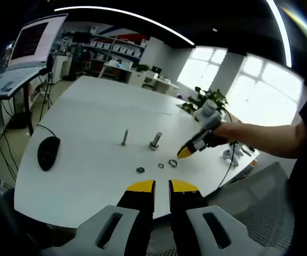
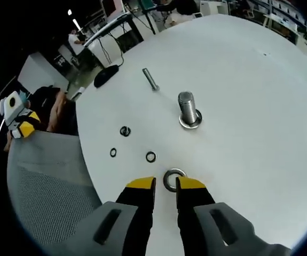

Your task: Place the washer onto the threaded stud by aligning its center hole with the stud, sliding it down to the base, and recovering from edge contact or off-axis alignment until the washer reaches the visible bottom stop.

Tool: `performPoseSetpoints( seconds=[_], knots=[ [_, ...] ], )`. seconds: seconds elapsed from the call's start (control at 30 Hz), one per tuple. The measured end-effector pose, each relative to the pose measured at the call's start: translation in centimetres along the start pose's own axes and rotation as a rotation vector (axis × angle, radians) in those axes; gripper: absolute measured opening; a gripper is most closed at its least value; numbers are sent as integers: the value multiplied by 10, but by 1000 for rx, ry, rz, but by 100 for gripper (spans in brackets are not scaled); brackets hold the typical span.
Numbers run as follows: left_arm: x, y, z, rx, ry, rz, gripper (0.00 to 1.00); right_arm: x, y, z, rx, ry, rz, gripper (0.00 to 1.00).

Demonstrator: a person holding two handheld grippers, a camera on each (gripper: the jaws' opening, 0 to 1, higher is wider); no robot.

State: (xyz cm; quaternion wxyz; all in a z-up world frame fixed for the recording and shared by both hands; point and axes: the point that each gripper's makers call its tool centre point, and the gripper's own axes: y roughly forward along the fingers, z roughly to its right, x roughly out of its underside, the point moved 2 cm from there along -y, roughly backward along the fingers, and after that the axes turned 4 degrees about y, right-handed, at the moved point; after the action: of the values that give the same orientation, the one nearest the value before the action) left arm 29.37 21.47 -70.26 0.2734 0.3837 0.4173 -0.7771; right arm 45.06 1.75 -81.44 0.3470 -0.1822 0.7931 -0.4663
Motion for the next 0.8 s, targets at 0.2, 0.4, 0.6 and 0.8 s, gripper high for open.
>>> performPoseSetpoints(
  seconds=[0.2, 0.4, 0.6, 0.8],
  knots=[
    [0, 0, 0, 2, 0, 2, 8, 3, 7, -4, -5, -13, -18, 17],
    [0, 0, 1, 4, 2, 1, 8, 2, 9, -2, 15, -32, -21, 17],
    [-1, 1, 1, 7, 2, 3, 7, 2, 11, 3, 68, -83, -39, 18],
    [-1, 1, 1, 10, 1, 6, 7, 7, 15, 10, 103, -115, -57, 19]
  ],
)
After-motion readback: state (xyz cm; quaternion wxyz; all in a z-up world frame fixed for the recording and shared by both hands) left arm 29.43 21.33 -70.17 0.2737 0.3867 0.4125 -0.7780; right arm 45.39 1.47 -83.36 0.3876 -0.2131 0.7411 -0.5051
